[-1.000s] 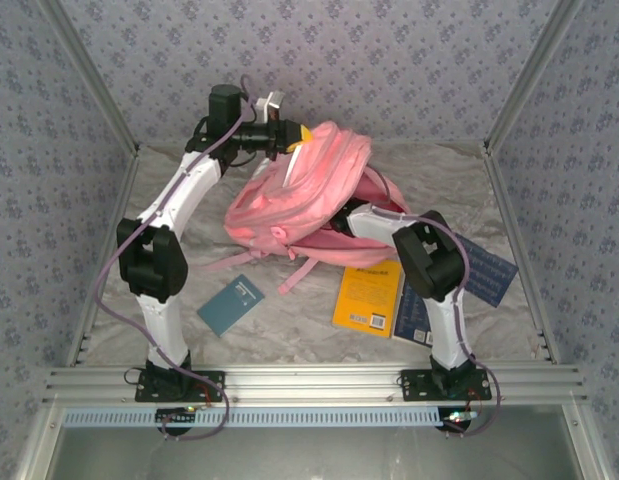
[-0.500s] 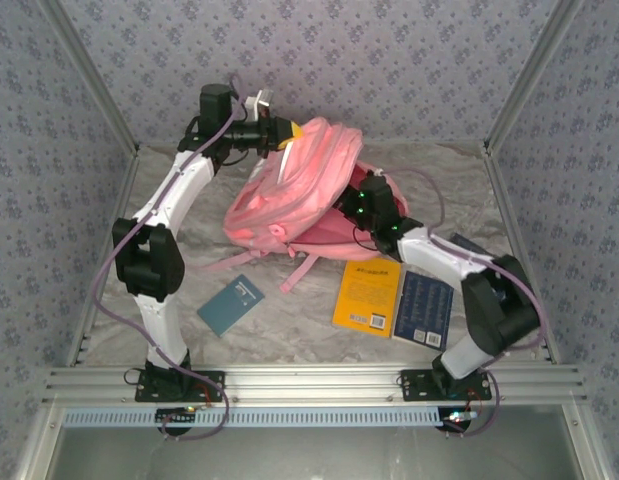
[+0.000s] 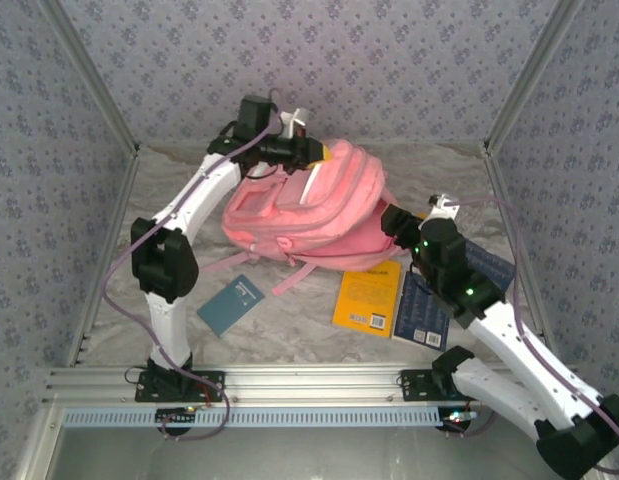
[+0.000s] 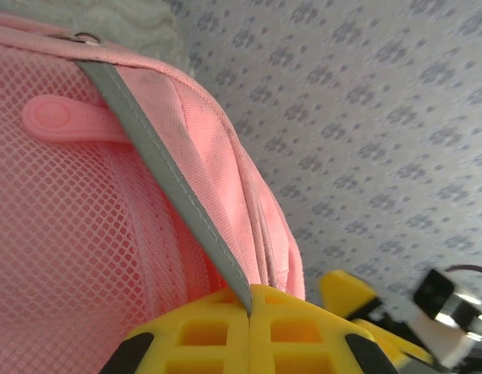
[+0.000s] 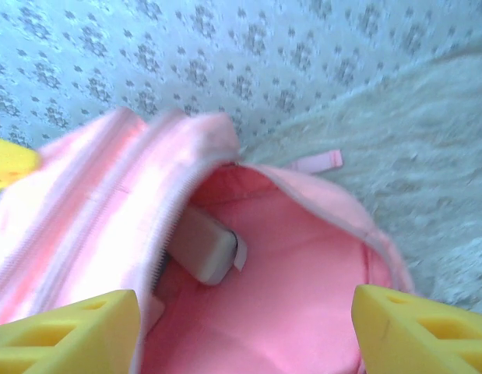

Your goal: Pack the student bag

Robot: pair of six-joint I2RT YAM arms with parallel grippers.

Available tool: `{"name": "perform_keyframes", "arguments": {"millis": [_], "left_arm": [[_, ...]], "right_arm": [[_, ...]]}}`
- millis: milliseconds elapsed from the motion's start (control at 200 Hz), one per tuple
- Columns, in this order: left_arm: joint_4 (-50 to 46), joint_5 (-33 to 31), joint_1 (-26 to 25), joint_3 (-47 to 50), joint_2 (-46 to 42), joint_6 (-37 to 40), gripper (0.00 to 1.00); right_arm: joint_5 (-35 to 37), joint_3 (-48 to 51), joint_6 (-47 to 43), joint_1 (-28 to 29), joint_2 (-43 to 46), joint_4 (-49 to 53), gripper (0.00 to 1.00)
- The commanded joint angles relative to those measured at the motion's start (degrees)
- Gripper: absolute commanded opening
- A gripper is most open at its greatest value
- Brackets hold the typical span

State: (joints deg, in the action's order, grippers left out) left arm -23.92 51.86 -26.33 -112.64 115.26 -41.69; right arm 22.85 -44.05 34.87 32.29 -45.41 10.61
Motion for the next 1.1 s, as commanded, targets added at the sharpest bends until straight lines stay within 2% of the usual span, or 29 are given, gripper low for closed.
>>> {"name": "perform_keyframes", "arguments": {"millis": [0,105,175,265,360,465,585,655,715,894,1024,1094], "left_arm": [[-7.2,-5.3,-2.0,-3.4,0.0,6.9,0.13],[-12.7,-9.4,-2.6,-4.0,-0.2,8.7,0.31],[-17.6,-14.1,-2.7,-3.8,-2.1,11.0,0.37],[-19.1,-20.7,-2.6,0.3,-8.2,12.6,0.45],[-18.2,-24.0,-2.7,7.3,-16.2,13.3,0.57],[-15.5,-28.2,-2.6,17.0,-26.2,12.4,0.64],[-19.0,-38.8,-1.8,25.5,-36.4,11.8,0.65],[-20.0,-44.1,0.5,31.8,-43.1,9.5,0.65],[-20.1,-46.4,3.8,38.7,-49.2,6.4,0.66],[-23.0,-49.4,13.5,56.9,-63.1,-1.8,0.74],[-22.4,-48.9,17.3,67.7,-67.5,-5.3,0.87],[-23.0,-48.9,19.4,71.6,-69.2,-7.6,0.89]], "right_arm": [[4.5,0.7,-7.3,2.0,2.1,4.9,0.74],[2.3,0.3,-9.7,4.4,2.2,5.4,0.75],[2.3,-0.6,-11.9,6.5,1.4,6.1,0.75],[2.8,-1.7,-14.9,9.4,0.0,6.9,0.79],[0.0,-2.7,-17.1,10.4,-1.5,6.9,0.8],[-3.2,-2.5,-18.8,11.0,-2.1,4.7,0.84],[-6.3,-5.0,-19.9,11.9,-5.9,5.0,0.84],[-8.8,-6.5,-19.9,13.7,-9.6,4.4,0.84],[-10.2,-8.1,-20.0,15.7,-13.7,3.6,0.84],[-16.4,-15.5,-20.6,22.6,-29.6,2.7,0.84],[-24.5,-22.2,-19.0,24.0,-41.1,5.1,0.83],[-27.7,-27.1,-18.7,25.0,-46.7,7.4,0.83]]}}
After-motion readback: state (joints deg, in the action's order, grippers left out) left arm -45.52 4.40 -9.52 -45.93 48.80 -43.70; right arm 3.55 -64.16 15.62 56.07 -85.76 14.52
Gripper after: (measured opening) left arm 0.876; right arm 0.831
